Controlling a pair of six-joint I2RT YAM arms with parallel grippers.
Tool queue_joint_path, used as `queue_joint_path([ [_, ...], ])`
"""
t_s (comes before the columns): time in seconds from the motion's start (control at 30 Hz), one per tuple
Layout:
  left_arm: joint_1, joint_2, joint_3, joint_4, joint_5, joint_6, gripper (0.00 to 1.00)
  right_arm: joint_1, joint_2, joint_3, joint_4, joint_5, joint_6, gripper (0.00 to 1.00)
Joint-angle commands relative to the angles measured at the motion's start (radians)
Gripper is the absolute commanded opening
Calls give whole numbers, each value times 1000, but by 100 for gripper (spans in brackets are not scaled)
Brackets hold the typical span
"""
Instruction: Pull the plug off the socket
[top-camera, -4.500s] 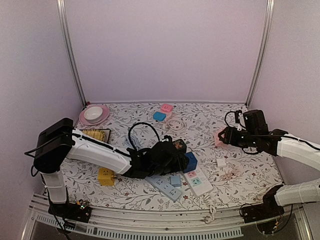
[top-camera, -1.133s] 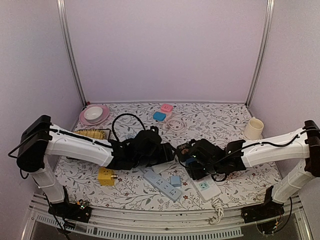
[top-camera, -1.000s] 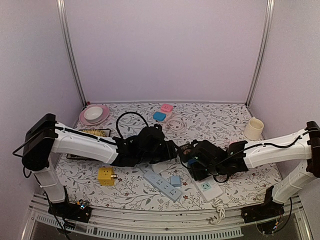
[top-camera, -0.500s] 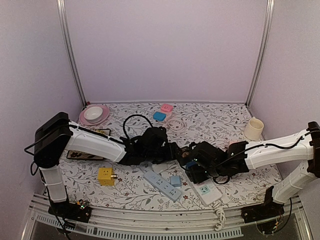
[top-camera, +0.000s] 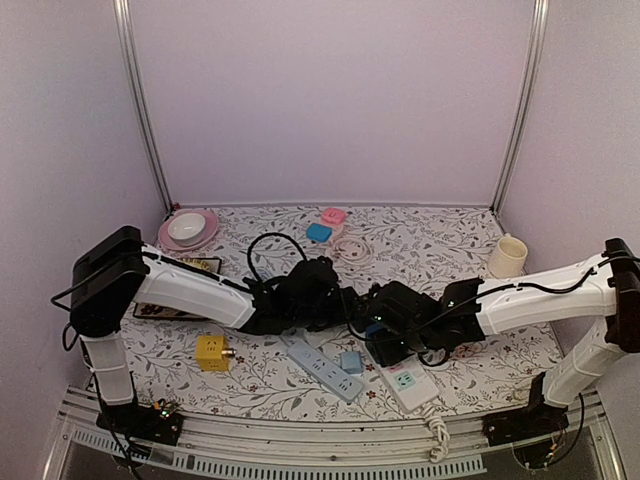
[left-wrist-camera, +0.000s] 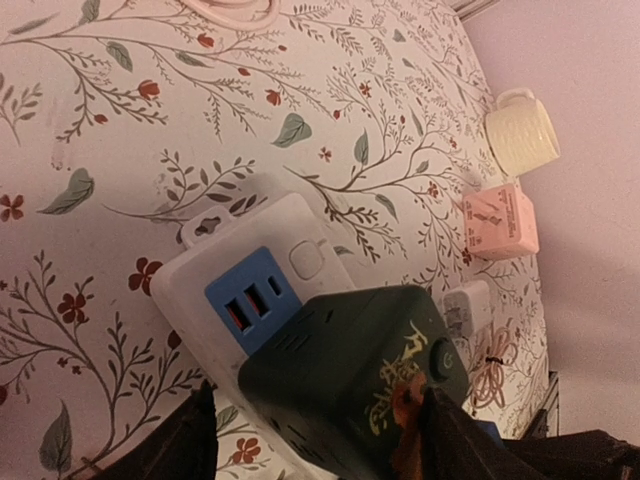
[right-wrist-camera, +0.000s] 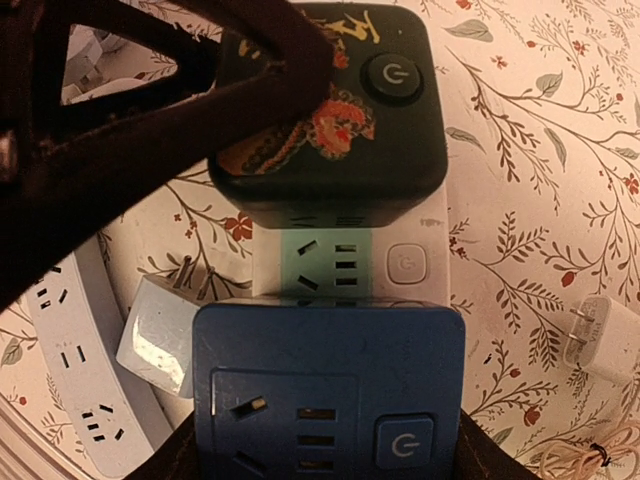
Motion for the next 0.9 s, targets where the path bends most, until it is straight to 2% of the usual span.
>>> queue_joint_path([
  [0.0,-13,100,11,-116,-11,-17,70,8,1,87,41,78,-31,29],
  [0.67,-18,140,0,-136,-16,-46,70,-50,-26,151,43,59,-100,29],
  [0.87,-17,129,-16,-127,-18,-49,70,-58,-101,115,36,55,-100,29],
])
